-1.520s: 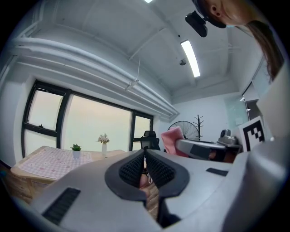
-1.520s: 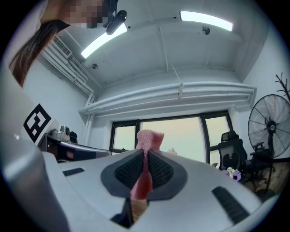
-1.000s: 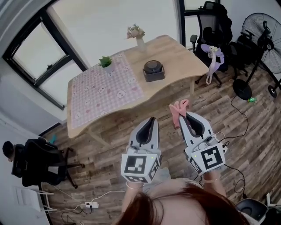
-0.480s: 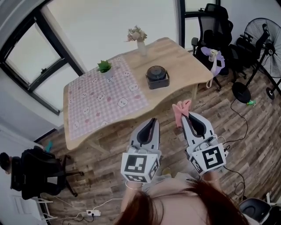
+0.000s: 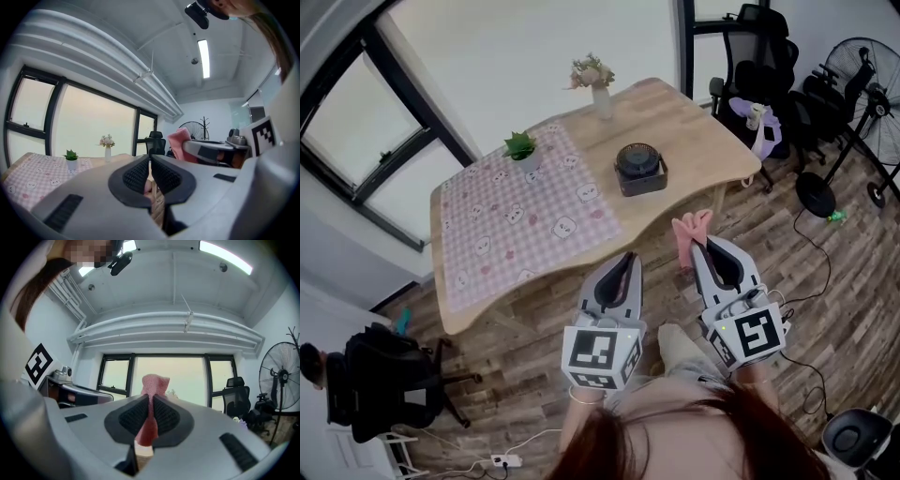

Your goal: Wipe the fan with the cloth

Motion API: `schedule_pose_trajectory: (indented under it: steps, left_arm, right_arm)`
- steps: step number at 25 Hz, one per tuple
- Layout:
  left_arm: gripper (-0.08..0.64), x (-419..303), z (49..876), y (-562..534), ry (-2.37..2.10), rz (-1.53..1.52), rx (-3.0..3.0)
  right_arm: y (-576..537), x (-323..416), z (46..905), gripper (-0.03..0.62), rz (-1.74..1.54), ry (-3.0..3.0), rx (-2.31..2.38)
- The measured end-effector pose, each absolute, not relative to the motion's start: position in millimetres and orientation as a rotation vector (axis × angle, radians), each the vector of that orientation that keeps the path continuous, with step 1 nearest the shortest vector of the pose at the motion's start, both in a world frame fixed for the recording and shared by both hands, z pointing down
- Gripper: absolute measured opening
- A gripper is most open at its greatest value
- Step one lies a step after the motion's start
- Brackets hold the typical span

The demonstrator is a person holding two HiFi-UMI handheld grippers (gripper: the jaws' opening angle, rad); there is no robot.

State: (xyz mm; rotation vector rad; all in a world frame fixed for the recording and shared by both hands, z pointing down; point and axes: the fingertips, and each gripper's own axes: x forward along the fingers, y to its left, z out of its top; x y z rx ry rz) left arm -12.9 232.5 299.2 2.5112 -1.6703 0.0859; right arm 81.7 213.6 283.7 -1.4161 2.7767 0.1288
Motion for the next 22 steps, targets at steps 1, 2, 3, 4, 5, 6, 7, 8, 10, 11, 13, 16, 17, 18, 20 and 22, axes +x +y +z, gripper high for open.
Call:
schedule_pose_trajectory:
  steps: [1,2,3,4,5,6,7,8,10,11,13,16,17,18,20,22]
  left_arm:
    - [0.018,-13,300,229,-1.667,0.086,2.513]
    - [0.018,-13,301,224,-1.664,0.087,2.516]
    - [0.018,-13,302,219,-1.661,0.088,2.518]
    - [0.018,-13,303,212,-1.662,0.089,2.518]
    - [0.018,-14,303,204,-1.665,0.090,2.517]
    - [0.018,-15,304,195,-1.668,0.092,2.513]
    - [0.018,-17,304,185,-1.670,0.095,2.508]
    - [0.018,-19,305,177,-1.672,0.098,2.502]
    - [0.018,-21,306,160,-1.672,0.104,2.493]
    - [0.018,-22,307,152,-1.673,0.106,2.489]
    - [0.020,-25,308,134,-1.677,0.101,2.486]
    - [0.018,-30,310,106,-1.679,0.082,2.471]
    - [0.018,-31,311,97,-1.679,0.079,2.463]
    - [0.018,-33,312,87,-1.679,0.079,2.454]
    - [0.018,-37,315,68,-1.682,0.083,2.432]
    - [0.020,-42,319,49,-1.693,0.083,2.404]
  right_arm:
    - [209,82,286,0.028,0.121,2.775,-1.420]
    - [204,83,288,0.028,0.114,2.774,-1.422]
    - [199,83,290,0.028,0.108,2.774,-1.425]
    - [191,83,291,0.028,0.104,2.774,-1.426]
    - [183,82,292,0.028,0.100,2.775,-1.426]
    - [174,81,293,0.028,0.096,2.776,-1.424]
    - [165,80,294,0.028,0.091,2.778,-1.422]
    - [157,79,294,0.028,0.085,2.780,-1.419]
    - [139,77,296,0.028,0.072,2.782,-1.414]
    - [131,77,297,0.028,0.067,2.783,-1.413]
    - [113,76,298,0.028,0.059,2.785,-1.408]
    - [86,71,300,0.028,0.050,2.795,-1.396]
    - [76,70,300,0.028,0.047,2.799,-1.392]
    - [67,69,301,0.028,0.042,2.802,-1.388]
    - [49,67,301,0.028,0.034,2.806,-1.383]
    - [32,66,301,0.029,0.030,2.814,-1.378]
